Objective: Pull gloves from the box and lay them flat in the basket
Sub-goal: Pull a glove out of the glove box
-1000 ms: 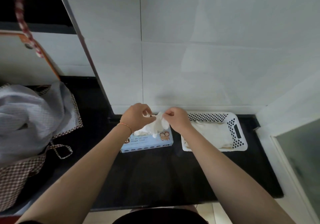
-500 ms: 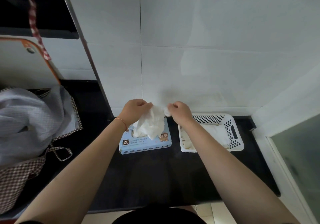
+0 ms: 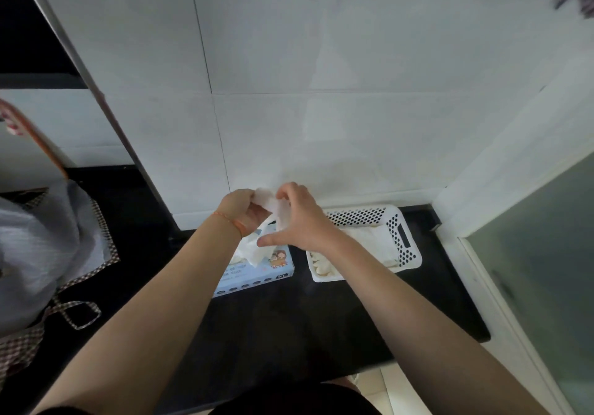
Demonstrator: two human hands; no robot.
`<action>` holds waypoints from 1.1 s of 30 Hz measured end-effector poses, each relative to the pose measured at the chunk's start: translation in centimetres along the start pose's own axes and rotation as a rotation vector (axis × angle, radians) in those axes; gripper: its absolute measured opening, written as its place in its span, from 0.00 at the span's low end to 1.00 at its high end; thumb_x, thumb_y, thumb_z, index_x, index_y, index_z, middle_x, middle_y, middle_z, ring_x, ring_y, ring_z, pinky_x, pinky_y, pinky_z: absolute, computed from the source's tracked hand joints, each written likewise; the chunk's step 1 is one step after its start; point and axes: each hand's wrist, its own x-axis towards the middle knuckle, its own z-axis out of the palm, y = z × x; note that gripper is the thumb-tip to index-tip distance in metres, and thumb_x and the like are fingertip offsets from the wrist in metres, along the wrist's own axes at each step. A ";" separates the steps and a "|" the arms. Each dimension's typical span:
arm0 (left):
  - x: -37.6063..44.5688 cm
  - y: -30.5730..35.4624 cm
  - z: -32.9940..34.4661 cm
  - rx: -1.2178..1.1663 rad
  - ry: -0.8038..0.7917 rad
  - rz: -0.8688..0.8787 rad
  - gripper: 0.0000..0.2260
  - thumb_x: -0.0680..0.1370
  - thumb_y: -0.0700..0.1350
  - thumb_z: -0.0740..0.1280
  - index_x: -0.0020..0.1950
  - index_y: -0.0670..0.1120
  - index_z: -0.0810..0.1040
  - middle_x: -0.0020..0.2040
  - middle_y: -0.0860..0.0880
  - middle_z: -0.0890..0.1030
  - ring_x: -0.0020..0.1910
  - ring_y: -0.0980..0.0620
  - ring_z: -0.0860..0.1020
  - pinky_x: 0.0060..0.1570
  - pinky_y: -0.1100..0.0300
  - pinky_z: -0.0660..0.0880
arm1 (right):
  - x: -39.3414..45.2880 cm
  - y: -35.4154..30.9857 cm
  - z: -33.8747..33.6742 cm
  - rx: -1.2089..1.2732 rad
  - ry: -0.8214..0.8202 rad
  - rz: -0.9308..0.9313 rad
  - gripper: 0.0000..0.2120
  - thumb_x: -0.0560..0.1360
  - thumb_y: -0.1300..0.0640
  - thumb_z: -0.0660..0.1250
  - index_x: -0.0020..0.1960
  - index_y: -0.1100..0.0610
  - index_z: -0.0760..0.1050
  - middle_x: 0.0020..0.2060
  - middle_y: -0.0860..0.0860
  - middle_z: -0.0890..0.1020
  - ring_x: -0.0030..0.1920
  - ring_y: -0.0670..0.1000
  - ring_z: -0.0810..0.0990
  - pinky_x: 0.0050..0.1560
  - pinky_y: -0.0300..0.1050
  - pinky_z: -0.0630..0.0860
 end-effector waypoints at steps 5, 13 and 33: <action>0.3 -1.1 2.7 -0.096 0.019 -0.054 0.11 0.81 0.31 0.51 0.60 0.33 0.69 0.52 0.36 0.76 0.45 0.39 0.78 0.31 0.46 0.81 | -0.6 2.6 -0.3 -0.071 0.364 0.011 0.17 0.74 0.63 0.69 0.59 0.59 0.66 0.54 0.54 0.72 0.49 0.56 0.76 0.48 0.55 0.77; 0.6 -3.0 4.3 0.685 0.054 0.002 0.06 0.79 0.41 0.64 0.44 0.39 0.73 0.39 0.42 0.77 0.32 0.46 0.78 0.32 0.55 0.80 | -0.7 5.1 -6.6 0.281 0.428 0.232 0.11 0.74 0.63 0.62 0.53 0.56 0.80 0.44 0.45 0.81 0.47 0.46 0.78 0.48 0.38 0.73; -0.7 -2.2 5.7 0.849 -0.178 0.480 0.13 0.77 0.51 0.70 0.38 0.43 0.81 0.34 0.51 0.79 0.35 0.52 0.76 0.40 0.60 0.75 | -0.4 6.2 -11.4 0.304 0.207 0.205 0.11 0.77 0.53 0.68 0.44 0.61 0.81 0.39 0.57 0.83 0.38 0.49 0.79 0.44 0.50 0.79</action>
